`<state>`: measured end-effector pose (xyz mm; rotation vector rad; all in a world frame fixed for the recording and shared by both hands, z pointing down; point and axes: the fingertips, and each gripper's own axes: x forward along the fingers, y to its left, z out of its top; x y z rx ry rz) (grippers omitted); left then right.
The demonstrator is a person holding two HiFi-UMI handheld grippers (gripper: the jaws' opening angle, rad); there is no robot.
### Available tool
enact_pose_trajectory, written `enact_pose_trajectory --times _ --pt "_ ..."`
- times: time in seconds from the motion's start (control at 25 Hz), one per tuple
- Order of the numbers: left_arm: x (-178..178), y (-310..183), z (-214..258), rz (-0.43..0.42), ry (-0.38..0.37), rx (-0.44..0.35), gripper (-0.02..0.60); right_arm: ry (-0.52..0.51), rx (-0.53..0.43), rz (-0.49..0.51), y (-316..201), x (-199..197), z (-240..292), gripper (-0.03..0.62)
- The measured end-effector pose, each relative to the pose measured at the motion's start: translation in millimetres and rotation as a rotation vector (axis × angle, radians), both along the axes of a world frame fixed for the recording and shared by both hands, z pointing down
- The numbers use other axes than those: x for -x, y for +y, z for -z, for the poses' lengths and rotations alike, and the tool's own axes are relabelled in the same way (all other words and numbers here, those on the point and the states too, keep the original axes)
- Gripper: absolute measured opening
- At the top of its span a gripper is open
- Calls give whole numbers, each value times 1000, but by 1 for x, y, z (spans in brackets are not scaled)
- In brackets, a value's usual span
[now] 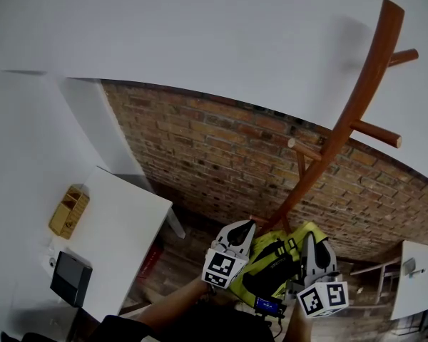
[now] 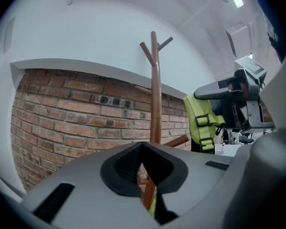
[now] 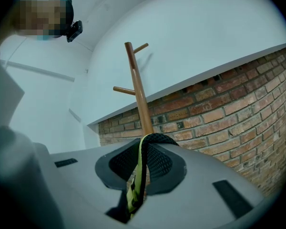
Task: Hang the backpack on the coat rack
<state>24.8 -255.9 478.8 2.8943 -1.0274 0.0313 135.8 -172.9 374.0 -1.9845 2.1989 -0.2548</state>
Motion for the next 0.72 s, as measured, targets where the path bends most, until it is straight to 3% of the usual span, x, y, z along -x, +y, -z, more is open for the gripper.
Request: enact_pose_trajectory --times 0.72 --pt "2 -12 -5 -3 -12 8 6 4 66 -4 -31 -2 -32 40"
